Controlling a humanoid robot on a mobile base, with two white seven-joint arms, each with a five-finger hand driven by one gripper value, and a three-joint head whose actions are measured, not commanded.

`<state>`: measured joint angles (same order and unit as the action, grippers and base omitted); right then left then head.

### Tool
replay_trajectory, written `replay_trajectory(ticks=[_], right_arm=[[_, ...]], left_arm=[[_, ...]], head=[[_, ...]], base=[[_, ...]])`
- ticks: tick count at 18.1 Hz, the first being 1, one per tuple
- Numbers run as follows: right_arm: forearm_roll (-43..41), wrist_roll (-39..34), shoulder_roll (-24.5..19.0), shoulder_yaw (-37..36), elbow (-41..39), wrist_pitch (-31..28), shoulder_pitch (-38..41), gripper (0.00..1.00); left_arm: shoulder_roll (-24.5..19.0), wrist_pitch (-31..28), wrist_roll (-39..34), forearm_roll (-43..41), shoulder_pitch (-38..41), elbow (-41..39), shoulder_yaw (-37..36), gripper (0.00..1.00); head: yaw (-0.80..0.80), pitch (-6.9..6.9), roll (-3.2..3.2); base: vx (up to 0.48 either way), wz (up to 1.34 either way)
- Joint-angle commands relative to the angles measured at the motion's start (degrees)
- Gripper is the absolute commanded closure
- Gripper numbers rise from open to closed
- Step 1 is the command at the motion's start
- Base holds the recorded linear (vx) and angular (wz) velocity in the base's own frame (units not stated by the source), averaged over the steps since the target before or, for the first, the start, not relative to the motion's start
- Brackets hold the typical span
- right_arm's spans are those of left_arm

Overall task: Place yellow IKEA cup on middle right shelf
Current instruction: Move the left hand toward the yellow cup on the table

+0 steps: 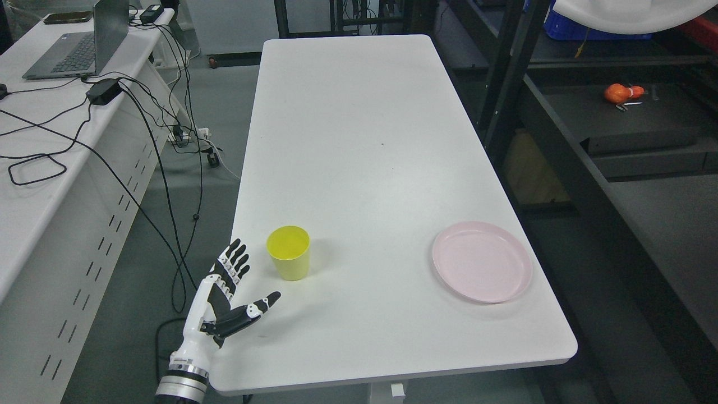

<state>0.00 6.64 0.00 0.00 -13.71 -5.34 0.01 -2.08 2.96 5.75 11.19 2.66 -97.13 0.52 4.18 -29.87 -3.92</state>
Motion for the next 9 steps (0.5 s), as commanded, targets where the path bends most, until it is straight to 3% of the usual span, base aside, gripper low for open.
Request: replay_trajectory(ticks=[1, 9], right_arm=[[-1.4, 0.0, 1.0, 1.0, -0.1, 0.0, 0.8, 0.01], [-1.4, 0.0, 1.0, 1.0, 0.0, 0.0, 0.8, 0.01]], left_arm=[[1.1, -1.0, 0.0, 0.1, 1.0, 0.2, 0.7, 0.01], [1.1, -1.0, 0.0, 6.6, -1.5, 2.0, 0.1, 0.01]], head=[[0.0, 0.0, 0.0], [0.0, 0.0, 0.0]], base=[[0.0, 0.0], [0.0, 0.0]])
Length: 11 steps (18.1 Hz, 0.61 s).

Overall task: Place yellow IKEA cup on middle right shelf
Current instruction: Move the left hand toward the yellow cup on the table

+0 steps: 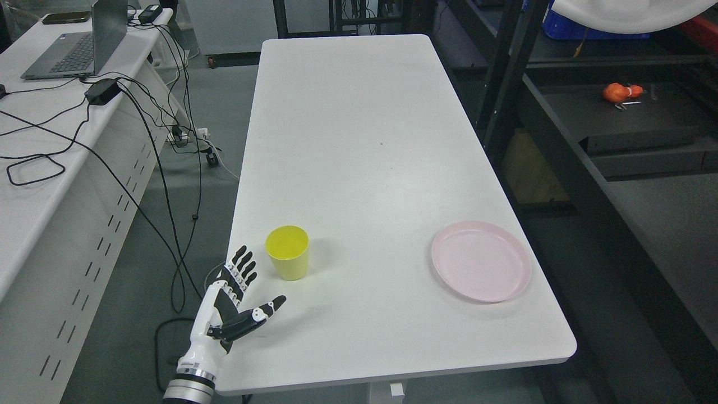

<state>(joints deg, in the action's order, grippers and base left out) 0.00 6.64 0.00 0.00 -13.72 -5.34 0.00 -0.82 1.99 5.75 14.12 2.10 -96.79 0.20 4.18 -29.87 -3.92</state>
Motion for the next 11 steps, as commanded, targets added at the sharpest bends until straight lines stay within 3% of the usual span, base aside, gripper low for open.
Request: replay_trajectory(ticks=[1, 11], right_arm=[[-1.4, 0.0, 1.0, 1.0, 0.0, 0.0, 0.8, 0.01], [-1.4, 0.0, 1.0, 1.0, 0.0, 0.0, 0.8, 0.0]], left_arm=[[-0.2, -0.1, 0.0, 4.0, -1.2, 2.3, -0.1, 0.01], [-0.2, -1.2, -0.1, 3.8, -9.6, 12.1, 2.3, 0.01]], head=[[0.0, 0.0, 0.0], [0.0, 0.0, 0.0]], base=[[0.0, 0.0], [0.0, 0.0]])
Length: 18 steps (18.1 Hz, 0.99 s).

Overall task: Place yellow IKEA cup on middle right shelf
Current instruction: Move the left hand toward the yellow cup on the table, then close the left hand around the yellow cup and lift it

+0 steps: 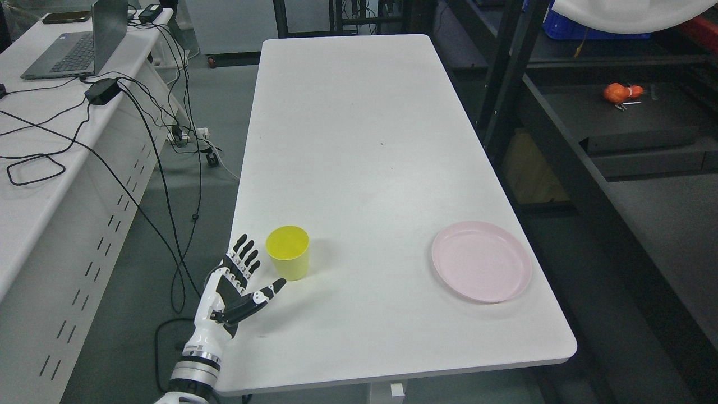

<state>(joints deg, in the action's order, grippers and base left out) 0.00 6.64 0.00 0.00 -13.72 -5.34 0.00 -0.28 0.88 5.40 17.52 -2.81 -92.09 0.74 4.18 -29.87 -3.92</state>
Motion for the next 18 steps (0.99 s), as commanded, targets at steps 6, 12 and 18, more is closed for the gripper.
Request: replay_trajectory(ticks=[6, 12, 18], right_arm=[[-1.4, 0.0, 1.0, 1.0, 0.0, 0.0, 0.8, 0.01], [-1.4, 0.0, 1.0, 1.0, 0.0, 0.0, 0.8, 0.01], [-1.4, 0.0, 1.0, 1.0, 0.0, 0.0, 0.8, 0.01]], left_arm=[[-0.7, 0.2, 0.2, -4.7, -9.1, 10.6, 0.9, 0.01], [-0.7, 0.4, 0.3, -5.1, -9.1, 10.6, -5.1, 0.01], [-0.7, 0.8, 0.4, -5.1, -9.8, 11.3, -8.5, 0.01]], head=[[0.0, 0.0, 0.0], [0.0, 0.0, 0.0], [0.0, 0.0, 0.0]], base=[[0.0, 0.0], [0.0, 0.0], [0.0, 0.0]])
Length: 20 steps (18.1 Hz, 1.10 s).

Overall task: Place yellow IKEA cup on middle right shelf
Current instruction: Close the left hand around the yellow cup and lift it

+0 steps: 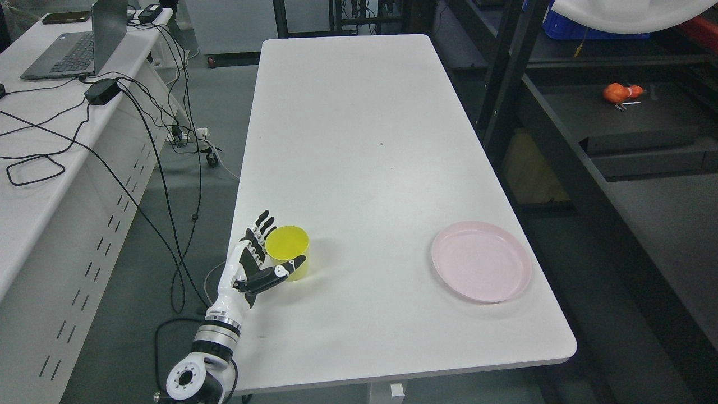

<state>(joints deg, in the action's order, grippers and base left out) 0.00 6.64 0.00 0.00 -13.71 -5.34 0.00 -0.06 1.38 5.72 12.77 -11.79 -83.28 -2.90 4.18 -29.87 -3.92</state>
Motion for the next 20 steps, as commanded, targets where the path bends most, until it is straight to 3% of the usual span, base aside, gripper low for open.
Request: replay_trajectory(ticks=[1, 11, 13, 15, 17, 20], right_arm=[[-1.4, 0.0, 1.0, 1.0, 0.0, 0.0, 0.8, 0.01], [-1.4, 0.0, 1.0, 1.0, 0.0, 0.0, 0.8, 0.01], [-1.4, 0.0, 1.0, 1.0, 0.0, 0.0, 0.8, 0.01], [-1.4, 0.0, 1.0, 1.0, 0.0, 0.0, 0.8, 0.01], [-1.4, 0.0, 1.0, 1.0, 0.0, 0.0, 0.8, 0.01], [-1.4, 0.0, 1.0, 1.0, 0.0, 0.0, 0.8, 0.01]], left_arm=[[-0.9, 0.3, 0.1, -0.4, -1.4, 2.8, -5.4, 0.01], [-0.9, 1.1, 0.1, -0.4, -4.6, 11.9, -4.8, 0.01], [-0.9, 1.2, 0.1, -0.4, -4.7, 12.2, -4.4, 0.06], [-0.9, 1.8, 0.1, -0.4, -4.6, 12.2, -2.7, 0.21], [-0.9, 5.5, 0.1, -0.1, -4.0, 12.4, -0.6, 0.51], [-0.9, 11.3, -0.1, 0.2, -3.2, 13.1, 0.4, 0.84]], head=[[0.0, 0.0, 0.0], [0.0, 0.0, 0.0], [0.0, 0.0, 0.0], [0.0, 0.0, 0.0], [0.0, 0.0, 0.0], [0.0, 0.0, 0.0]], base=[[0.0, 0.0], [0.0, 0.0], [0.0, 0.0], [0.0, 0.0], [0.0, 0.0], [0.0, 0.0]])
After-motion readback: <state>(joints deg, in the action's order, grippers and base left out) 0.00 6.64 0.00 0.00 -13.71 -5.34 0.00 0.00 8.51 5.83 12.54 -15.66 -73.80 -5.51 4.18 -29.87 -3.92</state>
